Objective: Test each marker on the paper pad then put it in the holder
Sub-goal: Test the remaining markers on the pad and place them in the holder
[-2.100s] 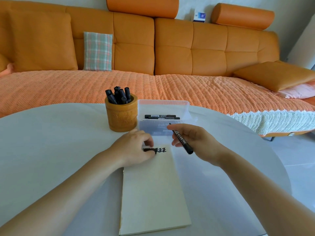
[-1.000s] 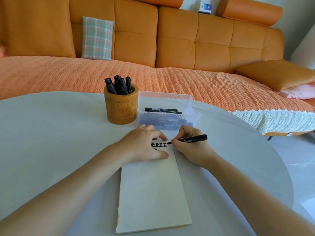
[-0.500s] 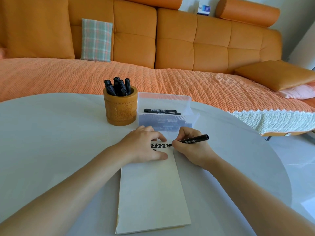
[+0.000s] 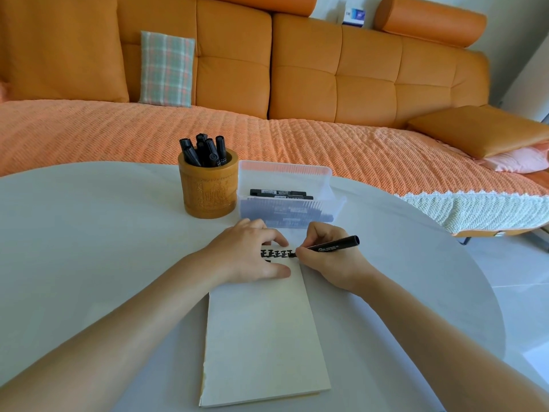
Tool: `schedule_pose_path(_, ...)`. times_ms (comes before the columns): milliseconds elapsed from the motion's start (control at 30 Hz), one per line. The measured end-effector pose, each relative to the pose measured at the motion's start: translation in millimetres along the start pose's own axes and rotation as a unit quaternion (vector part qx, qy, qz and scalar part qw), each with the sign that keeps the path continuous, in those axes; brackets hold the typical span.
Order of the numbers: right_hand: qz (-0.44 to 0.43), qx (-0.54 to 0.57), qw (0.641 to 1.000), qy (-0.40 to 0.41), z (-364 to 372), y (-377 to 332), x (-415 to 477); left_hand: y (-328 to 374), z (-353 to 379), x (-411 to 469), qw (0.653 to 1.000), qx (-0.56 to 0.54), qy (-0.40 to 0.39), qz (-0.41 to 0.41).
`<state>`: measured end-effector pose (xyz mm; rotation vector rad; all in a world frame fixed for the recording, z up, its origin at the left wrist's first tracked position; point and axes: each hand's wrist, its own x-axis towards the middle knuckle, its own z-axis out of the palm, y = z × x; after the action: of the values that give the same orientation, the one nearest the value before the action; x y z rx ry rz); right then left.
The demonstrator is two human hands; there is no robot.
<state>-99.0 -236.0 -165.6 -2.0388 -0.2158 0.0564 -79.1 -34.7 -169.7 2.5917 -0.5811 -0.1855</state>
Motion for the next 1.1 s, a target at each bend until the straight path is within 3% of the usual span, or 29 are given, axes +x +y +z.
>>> schedule_pose_path(400, 0.015, 0.010, 1.000, 0.009, -1.1, -1.4, 0.8, -0.5, -0.2, -1.5, 1.000, 0.007, 0.003, 0.007)
schedule_pose_path(533, 0.020, 0.133, 0.990, 0.041, -5.7, 3.8, 2.3, -2.2, -2.0, -3.5, 1.000, 0.010, 0.009, 0.019)
schedule_pose_path(633, -0.004, 0.168, 0.984, 0.059, -5.1, 1.8, 0.3, -5.1, -10.2, -9.8, 0.997, -0.064, 0.013, 0.026)
schedule_pose_path(767, -0.055, 0.129, 0.986, 0.092, -9.4, -8.5, 1.8, -13.5, -26.9, -22.6, 0.995, -0.013, 0.058, 0.084)
schedule_pose_path(933, -0.066, 0.099, 0.992, -0.045, -24.2, -23.4, -1.4, -11.6, -28.2, -33.4, 0.993, 0.060, 0.059, 0.087)
schedule_pose_path(1100, -0.016, 0.237, 0.963, -0.124, -29.3, -39.6, -8.5, -11.0, -24.5, -37.0, 0.992, 0.053, 0.082, 0.078)
